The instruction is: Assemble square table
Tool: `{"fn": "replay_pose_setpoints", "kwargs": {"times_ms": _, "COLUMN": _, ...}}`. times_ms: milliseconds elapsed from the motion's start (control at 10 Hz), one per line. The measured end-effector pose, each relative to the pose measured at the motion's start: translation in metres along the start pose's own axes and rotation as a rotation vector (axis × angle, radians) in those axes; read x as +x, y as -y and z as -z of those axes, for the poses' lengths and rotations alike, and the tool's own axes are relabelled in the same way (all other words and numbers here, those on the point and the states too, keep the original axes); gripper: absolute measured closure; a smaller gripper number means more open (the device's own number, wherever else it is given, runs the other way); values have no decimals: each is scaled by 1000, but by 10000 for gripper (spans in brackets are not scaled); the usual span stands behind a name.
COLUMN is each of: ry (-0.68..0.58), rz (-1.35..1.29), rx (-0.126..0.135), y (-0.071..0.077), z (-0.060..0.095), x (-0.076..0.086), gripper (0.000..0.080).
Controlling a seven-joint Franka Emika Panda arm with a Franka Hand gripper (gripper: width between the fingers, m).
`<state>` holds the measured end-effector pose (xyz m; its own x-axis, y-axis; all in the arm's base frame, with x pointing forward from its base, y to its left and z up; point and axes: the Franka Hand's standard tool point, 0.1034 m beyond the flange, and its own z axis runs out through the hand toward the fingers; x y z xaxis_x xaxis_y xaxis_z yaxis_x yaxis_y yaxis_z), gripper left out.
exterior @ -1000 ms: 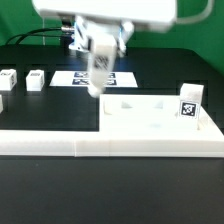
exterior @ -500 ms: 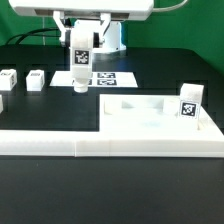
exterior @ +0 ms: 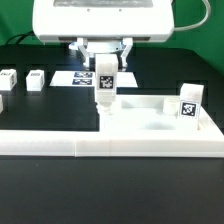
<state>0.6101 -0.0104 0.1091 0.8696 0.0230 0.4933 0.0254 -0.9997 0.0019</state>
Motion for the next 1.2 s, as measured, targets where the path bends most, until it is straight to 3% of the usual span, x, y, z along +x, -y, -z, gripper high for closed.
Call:
{"fn": "replay_pose_setpoints", "kwargs": {"times_ms": 300, "ry": 11, "rz": 12, "rx": 7, "y": 11, "z": -11, "x": -10, "gripper": 506}}
{"fn": "replay_pose_setpoints", "kwargs": {"times_ms": 500, "ry": -3, "rz": 18, "rx": 7, "y": 15, "z": -15, "x": -7, "gripper": 506}}
{"fn": "replay_pose_setpoints", "kwargs": {"times_ms": 900, "ry": 3, "rz": 19, "rx": 5, "y": 17, "z": -28, "x": -18, "gripper": 506}}
{"fn": "replay_pose_setpoints", "kwargs": {"times_ms": 1200, "ry": -39, "rz": 19, "rx": -12, "y": 11, "z": -30, "x": -17, "gripper": 506}}
